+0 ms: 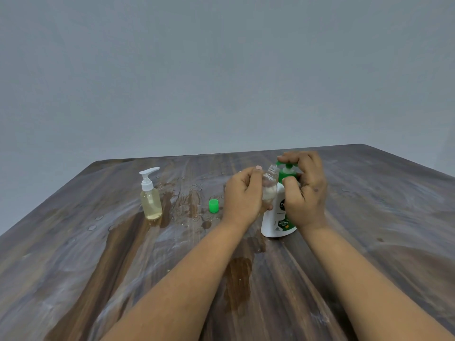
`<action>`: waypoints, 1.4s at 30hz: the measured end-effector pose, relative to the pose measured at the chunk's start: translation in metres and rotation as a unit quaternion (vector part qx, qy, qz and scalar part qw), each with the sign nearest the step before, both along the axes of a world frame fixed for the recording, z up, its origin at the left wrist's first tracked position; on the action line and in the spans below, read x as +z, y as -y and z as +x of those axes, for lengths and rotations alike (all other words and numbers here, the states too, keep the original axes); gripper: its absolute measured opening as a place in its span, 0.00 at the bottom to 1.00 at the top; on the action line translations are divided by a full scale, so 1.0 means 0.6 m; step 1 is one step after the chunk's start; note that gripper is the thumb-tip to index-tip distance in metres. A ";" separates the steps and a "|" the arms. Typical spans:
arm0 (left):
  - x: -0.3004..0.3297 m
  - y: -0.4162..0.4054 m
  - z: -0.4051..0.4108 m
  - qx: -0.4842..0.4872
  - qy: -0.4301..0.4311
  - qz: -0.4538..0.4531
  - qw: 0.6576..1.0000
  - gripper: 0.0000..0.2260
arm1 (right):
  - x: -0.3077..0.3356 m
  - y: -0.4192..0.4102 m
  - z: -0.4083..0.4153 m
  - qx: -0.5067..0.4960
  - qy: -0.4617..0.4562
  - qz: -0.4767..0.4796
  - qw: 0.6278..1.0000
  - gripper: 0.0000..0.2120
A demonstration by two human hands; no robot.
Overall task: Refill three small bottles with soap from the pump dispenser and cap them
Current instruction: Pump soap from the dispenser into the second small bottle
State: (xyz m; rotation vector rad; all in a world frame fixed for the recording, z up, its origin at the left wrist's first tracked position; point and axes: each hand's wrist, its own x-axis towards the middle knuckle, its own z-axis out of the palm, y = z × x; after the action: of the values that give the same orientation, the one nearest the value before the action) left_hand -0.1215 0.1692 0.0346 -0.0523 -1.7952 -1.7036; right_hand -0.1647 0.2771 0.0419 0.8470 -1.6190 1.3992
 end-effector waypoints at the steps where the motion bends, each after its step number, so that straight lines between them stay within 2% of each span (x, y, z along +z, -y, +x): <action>1: 0.000 0.000 0.000 0.000 0.000 -0.001 1.000 0.19 | 0.000 0.000 0.000 -0.003 0.005 -0.002 1.000 0.16; 10: 0.000 0.001 -0.001 0.007 0.006 -0.004 1.000 0.19 | 0.000 0.000 0.004 0.014 0.002 -0.014 1.000 0.19; 19: 0.004 -0.001 0.003 -0.003 0.007 0.005 1.000 0.18 | 0.003 0.003 0.001 0.004 0.029 -0.028 0.999 0.14; 26: 0.005 -0.002 0.005 0.000 -0.003 0.000 1.000 0.19 | -0.002 0.001 0.002 0.011 0.001 -0.017 1.000 0.19; 36: 0.003 -0.001 0.003 -0.004 0.003 -0.005 1.000 0.19 | 0.001 0.003 0.001 -0.002 0.017 -0.019 1.000 0.15; 42: 0.002 0.000 0.003 0.002 0.008 -0.016 1.000 0.19 | 0.000 0.001 0.001 -0.004 0.004 -0.012 1.000 0.18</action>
State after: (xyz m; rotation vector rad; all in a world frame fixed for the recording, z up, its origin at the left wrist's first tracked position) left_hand -0.1195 0.1689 0.0358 -0.0495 -1.8338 -1.6777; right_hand -0.1640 0.2767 0.0417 0.8213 -1.6065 1.4161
